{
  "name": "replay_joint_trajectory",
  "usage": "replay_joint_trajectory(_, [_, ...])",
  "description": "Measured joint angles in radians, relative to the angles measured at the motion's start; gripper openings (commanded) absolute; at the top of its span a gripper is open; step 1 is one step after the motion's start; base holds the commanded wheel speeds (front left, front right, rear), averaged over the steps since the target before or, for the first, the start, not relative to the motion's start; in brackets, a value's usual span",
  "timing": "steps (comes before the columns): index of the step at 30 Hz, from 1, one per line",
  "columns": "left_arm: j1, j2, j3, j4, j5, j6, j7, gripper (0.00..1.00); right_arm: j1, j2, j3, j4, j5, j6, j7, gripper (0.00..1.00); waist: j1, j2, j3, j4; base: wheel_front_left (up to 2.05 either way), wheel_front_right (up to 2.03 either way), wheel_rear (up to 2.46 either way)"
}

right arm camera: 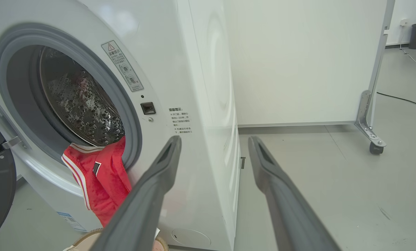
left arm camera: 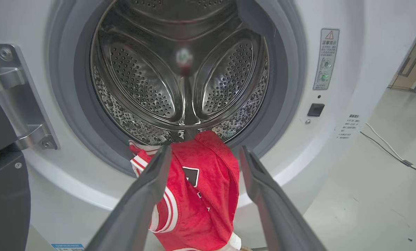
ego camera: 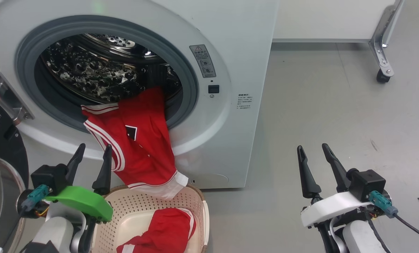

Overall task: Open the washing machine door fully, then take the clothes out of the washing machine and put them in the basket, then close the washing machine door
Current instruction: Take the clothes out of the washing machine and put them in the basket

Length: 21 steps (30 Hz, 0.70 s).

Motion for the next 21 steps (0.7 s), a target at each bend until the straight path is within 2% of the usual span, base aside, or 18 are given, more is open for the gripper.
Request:
replay_joint_trajectory(8, [0.112, -0.009, 0.033, -0.09, 0.046, 0.023, 0.0, 1.0, 0.018, 0.0, -0.002, -0.001, -0.002, 0.0, 0.0, 1.0, 0.0, 0.0, -0.007, -0.005, 0.0, 0.0, 0.0])
replay_joint_trajectory(21, [0.188, -0.036, 0.063, -0.177, 0.099, 0.035, 0.0, 1.0, 0.018, 0.001, -0.008, -0.006, -0.002, 0.001, 0.0, 1.0, 0.0, 0.0, 0.002, -0.011, 0.0, 0.0, 0.0])
